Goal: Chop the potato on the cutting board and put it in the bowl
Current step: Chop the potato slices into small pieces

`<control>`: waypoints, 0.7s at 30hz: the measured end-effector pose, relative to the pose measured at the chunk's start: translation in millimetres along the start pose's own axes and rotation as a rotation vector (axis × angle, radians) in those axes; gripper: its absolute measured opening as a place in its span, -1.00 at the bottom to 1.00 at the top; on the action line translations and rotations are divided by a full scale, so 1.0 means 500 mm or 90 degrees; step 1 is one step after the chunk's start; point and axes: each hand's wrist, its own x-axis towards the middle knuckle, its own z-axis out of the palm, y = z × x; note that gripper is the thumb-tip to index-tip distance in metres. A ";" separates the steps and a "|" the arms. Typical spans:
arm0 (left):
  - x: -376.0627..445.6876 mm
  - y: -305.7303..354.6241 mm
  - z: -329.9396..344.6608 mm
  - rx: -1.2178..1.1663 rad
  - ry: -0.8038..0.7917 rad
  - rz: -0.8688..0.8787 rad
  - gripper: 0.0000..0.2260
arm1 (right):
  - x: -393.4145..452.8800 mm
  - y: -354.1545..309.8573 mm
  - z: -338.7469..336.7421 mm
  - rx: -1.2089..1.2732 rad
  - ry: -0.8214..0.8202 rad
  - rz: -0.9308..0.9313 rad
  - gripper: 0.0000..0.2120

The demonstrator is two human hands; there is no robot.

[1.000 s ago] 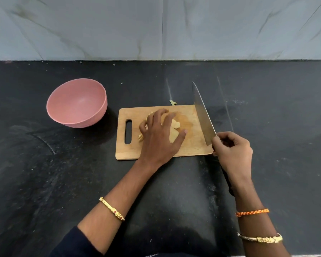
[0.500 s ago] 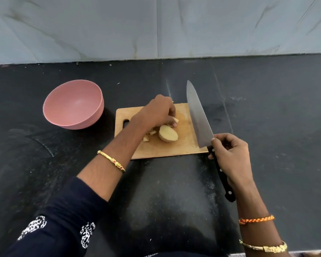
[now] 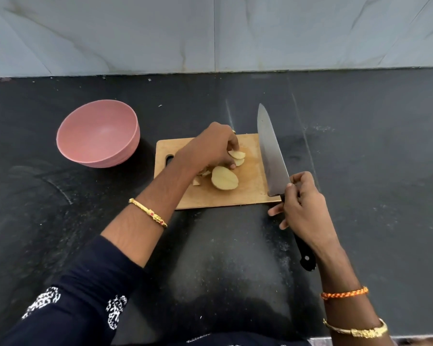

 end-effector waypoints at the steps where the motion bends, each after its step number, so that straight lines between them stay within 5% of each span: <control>1: 0.001 -0.002 0.001 0.001 0.005 0.006 -0.59 | 0.000 -0.001 0.001 -0.005 -0.001 -0.002 -0.89; 21: -0.008 -0.004 0.046 -0.135 0.177 -0.035 -0.72 | 0.020 -0.018 0.026 -0.217 0.012 -0.083 -0.84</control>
